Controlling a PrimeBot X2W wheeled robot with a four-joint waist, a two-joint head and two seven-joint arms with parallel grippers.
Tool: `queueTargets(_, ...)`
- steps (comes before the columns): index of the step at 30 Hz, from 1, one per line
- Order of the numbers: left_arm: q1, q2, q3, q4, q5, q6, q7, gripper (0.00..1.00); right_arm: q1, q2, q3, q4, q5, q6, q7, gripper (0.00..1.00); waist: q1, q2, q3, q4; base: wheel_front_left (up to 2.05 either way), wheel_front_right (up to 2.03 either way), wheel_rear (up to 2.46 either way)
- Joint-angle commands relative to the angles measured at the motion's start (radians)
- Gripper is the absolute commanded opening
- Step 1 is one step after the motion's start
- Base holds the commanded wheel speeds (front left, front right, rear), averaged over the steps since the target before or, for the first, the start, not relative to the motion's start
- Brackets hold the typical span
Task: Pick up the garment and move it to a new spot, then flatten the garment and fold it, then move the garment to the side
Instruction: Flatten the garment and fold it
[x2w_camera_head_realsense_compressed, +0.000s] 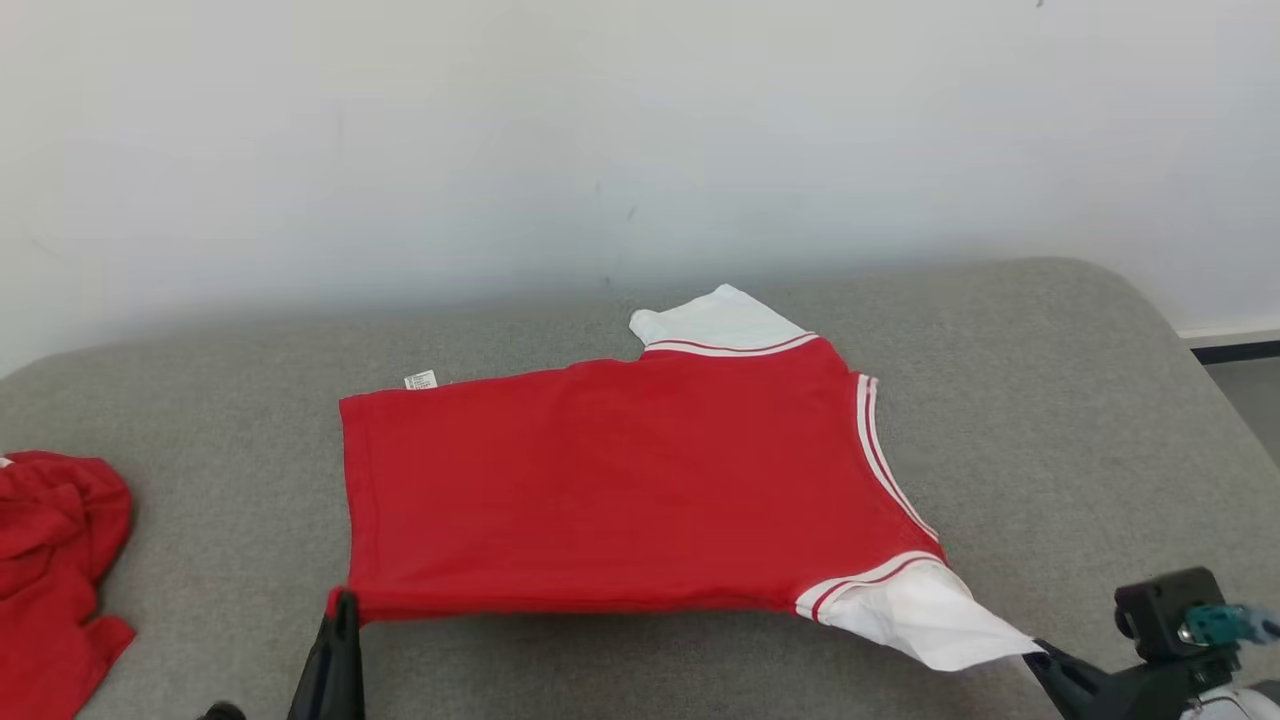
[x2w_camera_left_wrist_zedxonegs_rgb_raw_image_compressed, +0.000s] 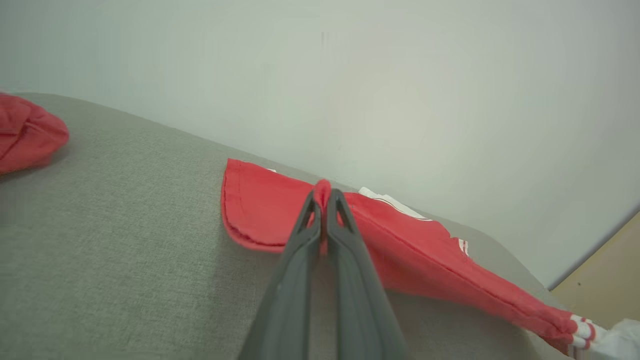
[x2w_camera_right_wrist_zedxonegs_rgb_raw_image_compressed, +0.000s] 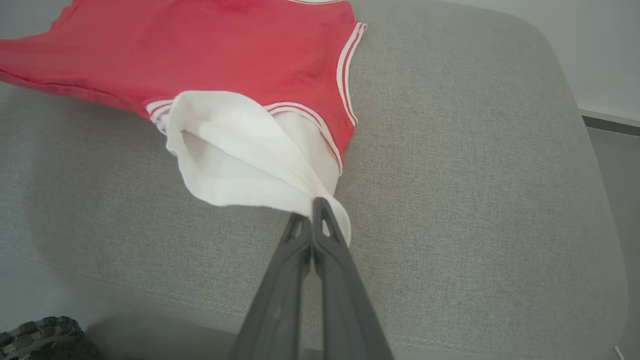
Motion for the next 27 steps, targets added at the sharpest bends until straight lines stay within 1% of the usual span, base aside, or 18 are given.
queueTargets(1,0.015,0.000,0.007,-0.004,0.005,-0.001,-0.005,0.00,0.002,-0.003,-0.006,-0.010,0.007,-0.002,0.003,0.00,0.0004,0.0002,0.001,0.004,0.00,0.00,0.00)
queueTargets(5,0.019,0.002,0.008,-0.014,0.015,-0.001,-0.005,0.00,0.007,-0.018,-0.005,-0.043,0.002,-0.002,0.003,0.00,0.0004,0.0002,0.007,0.013,0.00,0.00,0.00)
queueTargets(7,-0.008,0.003,-0.004,-0.018,0.027,-0.001,-0.005,0.00,-0.030,-0.028,0.007,-0.031,-0.004,-0.002,-0.021,0.00,0.0004,0.0002,0.014,0.016,0.00,0.00,0.00)
queueTargets(9,-0.042,0.002,-0.021,-0.010,0.038,-0.001,-0.005,0.00,-0.077,-0.055,0.029,-0.002,-0.024,-0.002,-0.056,0.00,0.0004,0.0002,0.022,0.021,0.00,0.00,0.00)
queueTargets(14,-0.150,-0.004,-0.037,0.050,0.065,-0.001,-0.005,0.00,-0.241,-0.126,0.117,0.135,-0.064,-0.002,-0.181,0.00,0.0004,0.0002,0.052,0.032,0.00,0.00,0.00)
queueTargets(18,-0.251,-0.009,-0.040,0.117,0.116,-0.001,-0.005,0.00,-0.385,-0.175,0.206,0.268,-0.086,-0.002,-0.268,0.00,0.0004,0.0002,0.094,0.040,0.00,0.00,0.00)
queueTargets(23,-0.372,-0.009,-0.028,0.238,0.175,0.001,-0.005,0.00,-0.564,-0.196,0.329,0.427,-0.086,-0.002,-0.360,0.00,0.0004,0.0002,0.152,0.046,0.00,0.00,0.00)
queueTargets(27,-0.448,-0.005,-0.046,0.364,0.213,0.002,-0.005,0.00,-0.691,-0.198,0.432,0.542,-0.085,-0.002,-0.433,0.00,0.0004,0.0002,0.188,0.052,0.00,0.00,0.00)
